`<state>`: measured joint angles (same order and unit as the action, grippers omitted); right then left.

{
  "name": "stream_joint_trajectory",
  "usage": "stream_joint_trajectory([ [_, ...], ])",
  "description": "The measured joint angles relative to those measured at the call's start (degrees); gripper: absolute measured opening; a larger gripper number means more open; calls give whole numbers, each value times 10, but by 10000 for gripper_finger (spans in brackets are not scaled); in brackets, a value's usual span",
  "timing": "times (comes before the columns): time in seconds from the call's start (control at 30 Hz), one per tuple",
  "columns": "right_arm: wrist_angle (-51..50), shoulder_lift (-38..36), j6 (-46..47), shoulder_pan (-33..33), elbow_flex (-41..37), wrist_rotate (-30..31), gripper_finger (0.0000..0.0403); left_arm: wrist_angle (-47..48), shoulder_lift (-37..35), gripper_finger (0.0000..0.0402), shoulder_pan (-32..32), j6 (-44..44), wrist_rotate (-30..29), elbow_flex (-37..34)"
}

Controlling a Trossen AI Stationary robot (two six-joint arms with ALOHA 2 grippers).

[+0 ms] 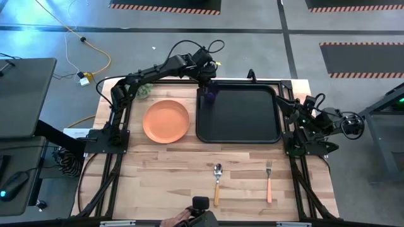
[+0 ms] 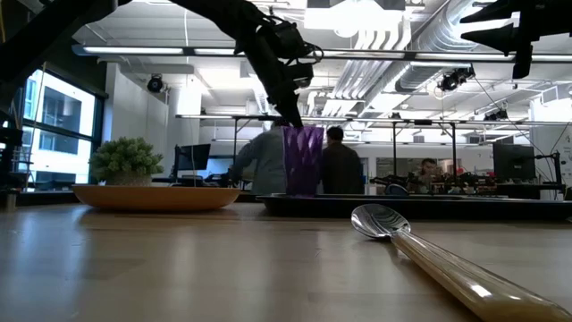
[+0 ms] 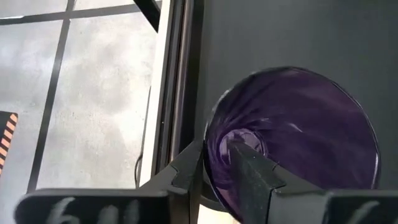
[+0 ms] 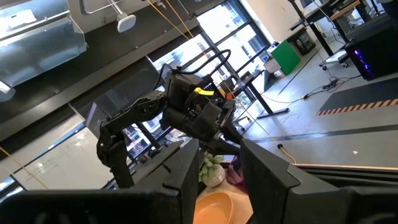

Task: Pick and place plate/cup/fork/spoon on tray
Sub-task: Put the purple cup on top the top left side of the black serving tray

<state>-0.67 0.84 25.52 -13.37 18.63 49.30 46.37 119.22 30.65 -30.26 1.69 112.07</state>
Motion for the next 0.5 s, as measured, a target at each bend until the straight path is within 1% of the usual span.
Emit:
stream_joint_trajectory([
  [0.3,0,0,0,0,0,0,110,-8,0,105,0,0,-14,0],
  [0.43,0,0,0,0,0,0,110,-9,0,111,0,0,-18,0],
  [0.5,0,0,0,0,0,0,110,-9,0,111,0,0,-31,0],
])
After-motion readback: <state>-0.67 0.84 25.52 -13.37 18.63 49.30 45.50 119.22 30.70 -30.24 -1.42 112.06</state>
